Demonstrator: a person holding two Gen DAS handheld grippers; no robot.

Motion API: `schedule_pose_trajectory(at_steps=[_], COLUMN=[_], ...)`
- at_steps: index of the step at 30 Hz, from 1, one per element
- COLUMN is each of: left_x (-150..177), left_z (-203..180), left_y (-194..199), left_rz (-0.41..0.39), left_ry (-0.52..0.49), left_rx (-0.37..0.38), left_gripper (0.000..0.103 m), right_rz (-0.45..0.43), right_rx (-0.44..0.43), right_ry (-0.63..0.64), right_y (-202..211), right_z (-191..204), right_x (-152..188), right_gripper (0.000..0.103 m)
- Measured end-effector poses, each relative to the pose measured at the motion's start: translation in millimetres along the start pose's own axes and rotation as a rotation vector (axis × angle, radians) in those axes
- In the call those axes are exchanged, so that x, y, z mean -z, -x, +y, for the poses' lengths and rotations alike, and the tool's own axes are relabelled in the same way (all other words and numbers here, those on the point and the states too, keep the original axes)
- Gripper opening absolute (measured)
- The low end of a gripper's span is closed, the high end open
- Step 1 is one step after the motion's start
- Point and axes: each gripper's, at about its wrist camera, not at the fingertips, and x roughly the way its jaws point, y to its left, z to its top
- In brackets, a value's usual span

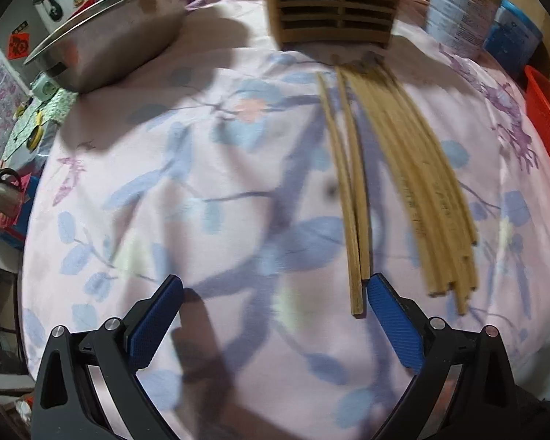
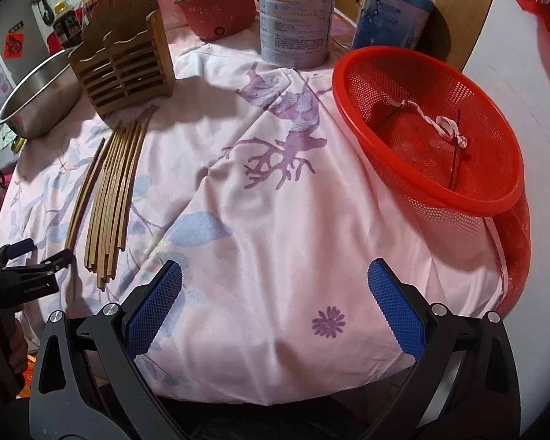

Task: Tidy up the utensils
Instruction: 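Move both tools toward the bundle of bamboo chopsticks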

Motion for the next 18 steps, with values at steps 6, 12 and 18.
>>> schedule_pose_trajectory(at_steps=[6,12,18], left_x=[-5.3,1.8,3.3], left_z=[17.2,11.3,-9.5], left_y=[0.2,6.0,26.3], left_rz=[0.0,-0.042,-0.159], left_ry=[0.03,0.026,0.017], left_rx=[-0.001,0.025,0.088], left_gripper=[0.098,0.082,0.064], right_rz=[-0.013,-0.033,-0.044], right_rx=[0.002,0.009,0.016], right_ry=[0.022,0.047,0.064], right_y=[3.5,9.5,11.9], right_z=[5.6,3.3,-9.3], right_x=[-4.7,-8.6,-11.7], right_gripper=[0.098,0.098,0.098])
